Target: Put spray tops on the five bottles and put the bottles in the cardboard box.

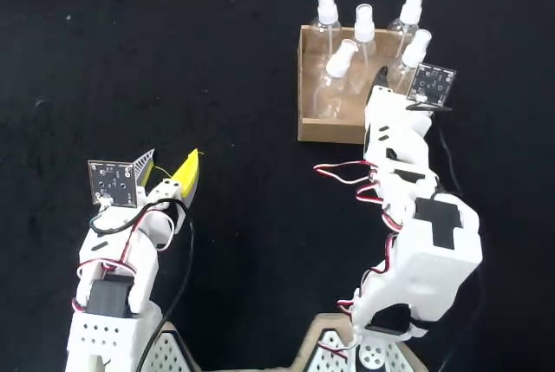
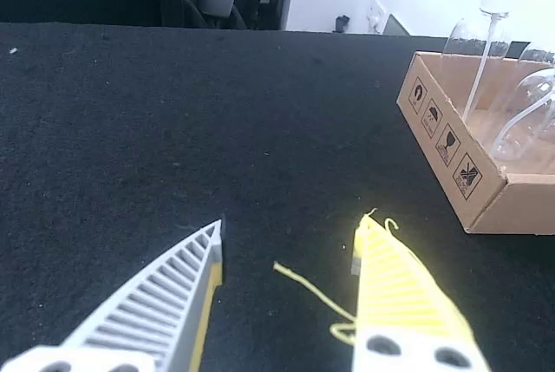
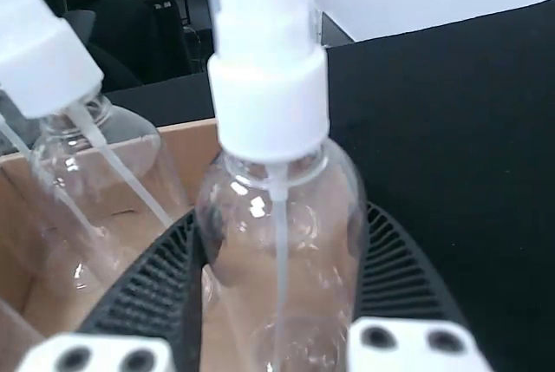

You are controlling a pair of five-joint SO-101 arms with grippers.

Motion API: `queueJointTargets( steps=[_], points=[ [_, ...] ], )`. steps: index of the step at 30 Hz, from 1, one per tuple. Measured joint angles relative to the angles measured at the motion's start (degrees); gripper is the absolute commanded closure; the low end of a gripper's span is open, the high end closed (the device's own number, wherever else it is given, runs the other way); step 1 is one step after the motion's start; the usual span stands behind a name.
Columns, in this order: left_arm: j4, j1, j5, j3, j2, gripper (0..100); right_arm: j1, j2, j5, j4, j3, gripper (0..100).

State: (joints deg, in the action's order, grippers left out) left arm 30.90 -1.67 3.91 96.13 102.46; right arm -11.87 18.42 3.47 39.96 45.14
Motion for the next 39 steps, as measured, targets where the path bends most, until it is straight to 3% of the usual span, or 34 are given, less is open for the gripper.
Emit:
queueJointTargets(
  steps=[4, 11, 39],
  points=[
    [0.00, 0.00, 0.00, 0.00, 0.00, 77, 0.00, 0.00, 0.00, 0.00, 0.00, 83.7],
    [0.00, 0.00, 0.00, 0.00, 0.00, 77, 0.00, 0.00, 0.00, 0.00, 0.09, 66.8],
    [0.00, 0.00, 0.00, 0.00, 0.00, 77, 0.18, -0.97, 0.00, 0.18, 1.67, 66.6]
  ],
)
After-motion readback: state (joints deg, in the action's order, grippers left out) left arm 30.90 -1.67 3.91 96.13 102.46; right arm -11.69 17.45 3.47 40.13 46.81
